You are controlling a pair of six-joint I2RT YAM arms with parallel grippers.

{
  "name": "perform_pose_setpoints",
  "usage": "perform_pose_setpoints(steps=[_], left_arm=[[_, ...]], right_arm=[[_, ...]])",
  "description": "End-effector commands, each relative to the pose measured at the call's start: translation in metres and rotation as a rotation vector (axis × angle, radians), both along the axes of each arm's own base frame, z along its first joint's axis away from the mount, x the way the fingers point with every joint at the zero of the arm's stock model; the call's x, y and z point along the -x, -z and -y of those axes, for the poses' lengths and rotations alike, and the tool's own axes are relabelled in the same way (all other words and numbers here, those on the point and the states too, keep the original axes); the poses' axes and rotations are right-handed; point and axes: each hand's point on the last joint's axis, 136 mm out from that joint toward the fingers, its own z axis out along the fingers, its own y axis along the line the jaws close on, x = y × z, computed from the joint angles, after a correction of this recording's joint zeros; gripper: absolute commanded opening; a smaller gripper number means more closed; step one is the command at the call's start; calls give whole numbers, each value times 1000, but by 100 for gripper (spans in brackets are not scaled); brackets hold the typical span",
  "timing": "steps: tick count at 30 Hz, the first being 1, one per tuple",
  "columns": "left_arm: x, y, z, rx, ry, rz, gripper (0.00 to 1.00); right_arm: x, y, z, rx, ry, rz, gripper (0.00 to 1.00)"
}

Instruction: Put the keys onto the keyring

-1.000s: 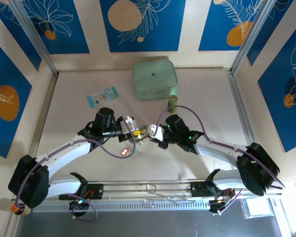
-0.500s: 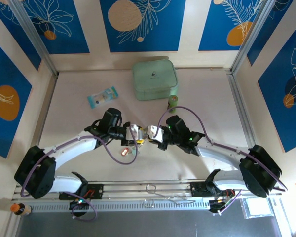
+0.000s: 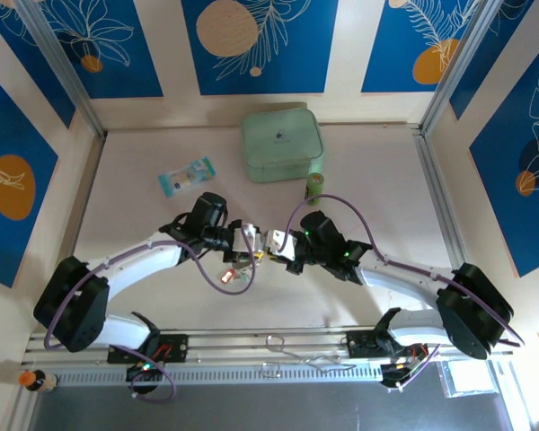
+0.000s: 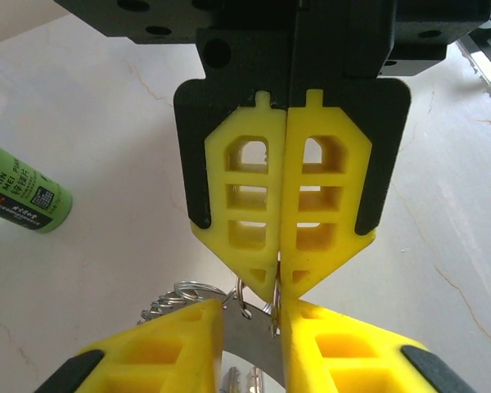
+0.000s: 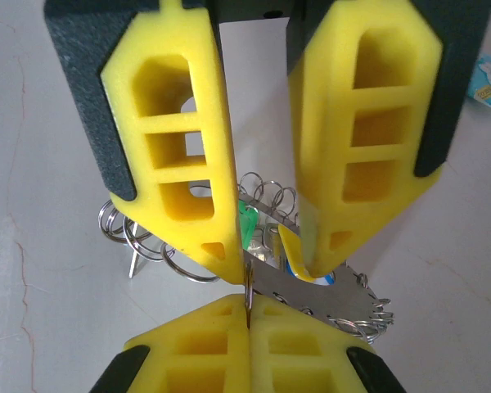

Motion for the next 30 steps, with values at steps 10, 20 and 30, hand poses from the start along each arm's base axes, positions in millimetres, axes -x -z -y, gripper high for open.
perform_pose_setpoints(steps=[10,20,30], left_arm=[[-4,7,-1,-54,15,62,25],[-1,11,1,-47,27,40,25],[-1,7,-2,33,15,-4,24]], right_arm=[[-3,-13,-8,-27,-4,30,0],[-5,-20,-13,-53,2,40,0],[-8,-22,-8,-113,17,27,0]])
